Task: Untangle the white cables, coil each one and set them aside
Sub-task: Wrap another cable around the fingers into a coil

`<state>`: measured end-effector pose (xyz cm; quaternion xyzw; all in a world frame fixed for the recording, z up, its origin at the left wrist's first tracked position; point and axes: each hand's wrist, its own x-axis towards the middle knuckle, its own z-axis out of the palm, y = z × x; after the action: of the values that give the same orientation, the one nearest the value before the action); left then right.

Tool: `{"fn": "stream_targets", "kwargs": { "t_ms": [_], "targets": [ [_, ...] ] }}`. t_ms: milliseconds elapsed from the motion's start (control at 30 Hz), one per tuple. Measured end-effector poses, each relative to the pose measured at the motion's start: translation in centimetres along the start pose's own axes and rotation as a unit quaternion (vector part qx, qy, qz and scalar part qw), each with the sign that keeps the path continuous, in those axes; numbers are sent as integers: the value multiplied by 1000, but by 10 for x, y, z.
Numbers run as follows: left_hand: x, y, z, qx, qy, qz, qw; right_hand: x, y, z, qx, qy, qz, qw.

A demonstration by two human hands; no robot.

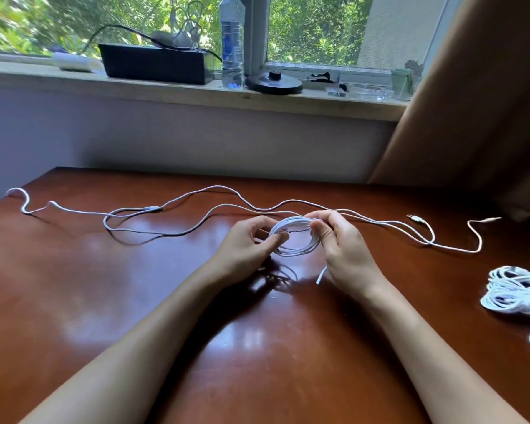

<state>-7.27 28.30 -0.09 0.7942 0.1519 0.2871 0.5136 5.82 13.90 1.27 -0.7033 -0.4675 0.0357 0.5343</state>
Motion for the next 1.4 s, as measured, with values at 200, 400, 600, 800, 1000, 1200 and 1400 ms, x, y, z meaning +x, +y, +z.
{"fn": "stream_targets", "kwargs": {
  "t_ms": [200, 400, 600, 800, 1000, 1200, 1400],
  "targets": [
    [-1, 2, -1, 26, 18, 16, 999, -1, 1, -1, 18, 4, 10, 1000],
    [-2, 2, -2, 31, 40, 25, 998, 1, 7, -1, -9, 0, 18, 1000],
    [2, -6, -8, 119, 68, 77, 988, -1, 4, -4, -81, 21, -9, 996],
    [2, -12, -10, 218, 44, 106, 969, -1, 1, -9, -113, 70, -58, 989],
    [0, -2, -7, 185, 1, 157, 970, 1, 4, -13, -100, 115, -78, 985],
    [-4, 1, -5, 137, -5, 143, 980, 3, 11, -13, -126, 79, -112, 983],
    [-3, 10, 3, -22, 22, 15, 999, 1, 9, -11, -95, 61, -34, 993]
  ]
}}
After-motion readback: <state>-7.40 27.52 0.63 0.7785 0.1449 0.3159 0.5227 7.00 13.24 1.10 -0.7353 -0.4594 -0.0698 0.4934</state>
